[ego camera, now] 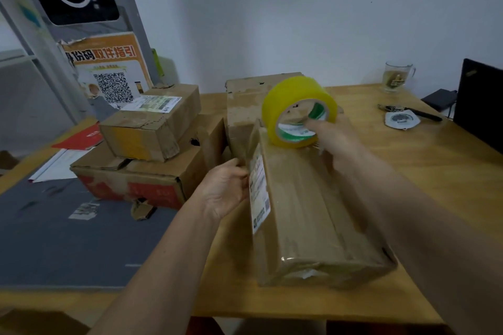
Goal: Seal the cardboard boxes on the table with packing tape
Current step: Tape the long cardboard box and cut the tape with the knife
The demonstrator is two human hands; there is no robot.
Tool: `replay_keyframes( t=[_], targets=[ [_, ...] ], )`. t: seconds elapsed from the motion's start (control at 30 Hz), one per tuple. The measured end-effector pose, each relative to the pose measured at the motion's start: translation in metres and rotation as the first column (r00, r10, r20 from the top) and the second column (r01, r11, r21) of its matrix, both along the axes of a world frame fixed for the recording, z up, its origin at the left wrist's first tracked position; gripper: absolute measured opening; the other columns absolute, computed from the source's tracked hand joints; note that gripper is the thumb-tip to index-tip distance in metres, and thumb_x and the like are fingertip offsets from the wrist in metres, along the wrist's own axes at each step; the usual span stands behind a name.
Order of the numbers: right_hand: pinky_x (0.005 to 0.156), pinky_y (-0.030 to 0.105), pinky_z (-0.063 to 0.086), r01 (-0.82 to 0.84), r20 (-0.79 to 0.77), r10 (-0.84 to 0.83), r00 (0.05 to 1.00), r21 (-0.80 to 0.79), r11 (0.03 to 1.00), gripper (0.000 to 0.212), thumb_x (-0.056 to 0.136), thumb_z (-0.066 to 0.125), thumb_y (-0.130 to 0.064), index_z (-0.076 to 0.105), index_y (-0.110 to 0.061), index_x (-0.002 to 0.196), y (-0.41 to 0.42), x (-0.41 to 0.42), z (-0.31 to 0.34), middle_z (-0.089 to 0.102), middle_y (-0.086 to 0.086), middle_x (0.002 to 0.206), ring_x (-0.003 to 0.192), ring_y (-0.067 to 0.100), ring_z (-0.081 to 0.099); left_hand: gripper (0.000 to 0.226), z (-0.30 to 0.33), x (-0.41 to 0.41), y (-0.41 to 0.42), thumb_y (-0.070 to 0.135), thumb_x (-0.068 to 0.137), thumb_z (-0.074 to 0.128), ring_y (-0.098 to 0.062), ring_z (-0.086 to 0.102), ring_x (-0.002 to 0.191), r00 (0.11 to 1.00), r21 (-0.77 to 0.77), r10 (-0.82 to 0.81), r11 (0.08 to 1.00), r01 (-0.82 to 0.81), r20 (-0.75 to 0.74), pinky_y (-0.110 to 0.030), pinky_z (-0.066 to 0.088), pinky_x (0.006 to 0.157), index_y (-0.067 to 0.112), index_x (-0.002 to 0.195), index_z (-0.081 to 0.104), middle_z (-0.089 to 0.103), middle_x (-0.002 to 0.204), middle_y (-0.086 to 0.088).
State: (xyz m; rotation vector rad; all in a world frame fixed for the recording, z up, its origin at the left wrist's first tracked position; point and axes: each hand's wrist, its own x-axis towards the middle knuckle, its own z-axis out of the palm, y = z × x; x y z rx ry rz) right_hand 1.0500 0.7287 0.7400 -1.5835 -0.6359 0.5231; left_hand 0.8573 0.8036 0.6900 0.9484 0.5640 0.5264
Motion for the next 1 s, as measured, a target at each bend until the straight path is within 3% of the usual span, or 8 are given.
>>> replay_keyframes(
  t=[0.07,0.13,0.2,0.33,0.47,0.57,0.83,1.0],
  targets=[
    [0.090,0.052,0.051,-0.034,0.105,0.040,0.994,-0.061,0.998,0.017,0.089,0.064,-0.016,0.066,-0.004,0.101,0.000,-0.008,-0.003,0.065,0.023,0.112,0.102,0.037,0.062,0.034,0.002,0.002,-0.001,0.014,0.077,0.057,-0.024,0.051,0.124,0.997,0.124,0.044,0.992,-0.036,-0.063,-0.047,0.038,0.106,0.028,0.102,0.076,0.057,0.132,-0.003],
    [0.094,0.052,0.048,-0.072,0.174,0.104,0.979,-0.179,0.981,0.016,0.091,0.061,-0.018,0.068,-0.005,0.095,0.004,-0.014,-0.011,0.067,0.022,0.108,0.104,0.038,0.061,0.077,0.006,0.006,0.001,0.034,0.066,0.074,-0.015,0.040,0.138,0.976,0.391,0.099,0.920,-0.015,-0.195,-0.043,0.032,0.114,0.035,0.140,0.051,0.043,0.151,0.008],
    [0.097,0.050,0.046,-0.081,0.225,0.146,0.963,-0.274,0.958,0.021,0.092,0.061,-0.025,0.068,-0.008,0.101,0.008,-0.020,-0.015,0.067,0.017,0.111,0.109,0.037,0.058,0.098,0.004,0.013,0.005,0.040,0.059,0.092,-0.005,0.047,0.133,0.953,0.572,0.124,0.818,0.059,-0.277,-0.028,0.044,0.106,0.036,0.144,0.041,0.046,0.150,0.008],
    [0.092,0.045,0.048,-0.118,0.281,0.213,0.936,-0.319,0.940,0.020,0.091,0.060,-0.025,0.067,-0.008,0.101,0.011,-0.028,-0.012,0.067,0.015,0.104,0.102,0.034,0.060,0.076,-0.010,0.024,0.012,0.020,0.063,0.094,0.001,0.062,0.110,0.951,0.614,0.135,0.787,0.068,-0.278,-0.006,0.048,0.073,0.038,0.121,0.049,0.064,0.116,0.020],
    [0.068,0.034,0.041,-0.102,0.281,0.176,0.944,-0.259,0.960,0.007,0.087,0.057,-0.006,0.063,-0.006,0.085,0.002,-0.012,-0.007,0.060,0.012,0.082,0.080,0.028,0.056,0.111,-0.009,0.023,0.024,0.042,0.063,0.091,-0.011,0.037,0.136,0.866,0.647,0.164,0.731,0.215,-0.473,-0.024,0.038,0.104,0.027,0.152,0.027,0.031,0.149,0.008],
    [0.069,0.039,0.047,-0.048,0.232,0.100,0.968,-0.220,0.974,0.006,0.088,0.059,-0.005,0.063,-0.005,0.093,-0.006,0.003,-0.005,0.058,0.011,0.085,0.078,0.026,0.053,0.123,-0.008,0.023,0.025,0.051,0.063,0.088,-0.014,0.022,0.145,0.839,0.647,0.141,0.707,0.287,-0.525,-0.027,0.028,0.106,0.031,0.158,0.012,0.011,0.159,0.011],
    [0.065,0.036,0.044,0.146,0.394,-0.104,0.913,-0.079,0.986,0.015,0.083,0.060,-0.004,0.062,-0.011,0.096,-0.019,0.038,0.000,0.060,0.005,0.087,0.088,0.026,0.055,0.124,-0.011,0.023,0.026,0.049,0.065,0.086,-0.006,0.027,0.126,0.846,0.602,0.112,0.751,0.272,-0.521,-0.025,0.030,0.102,0.029,0.159,0.007,0.013,0.154,0.011],
    [0.081,0.043,0.048,0.104,0.465,-0.056,0.883,-0.078,0.992,0.022,0.088,0.057,-0.002,0.061,-0.010,0.108,-0.022,0.042,-0.005,0.063,0.013,0.107,0.098,0.030,0.057,0.136,-0.010,0.022,0.025,0.058,0.048,0.083,-0.018,0.026,0.141,0.836,0.563,0.113,0.786,0.256,-0.537,-0.034,0.033,0.109,0.031,0.159,0.009,0.012,0.156,0.008]
  ],
)
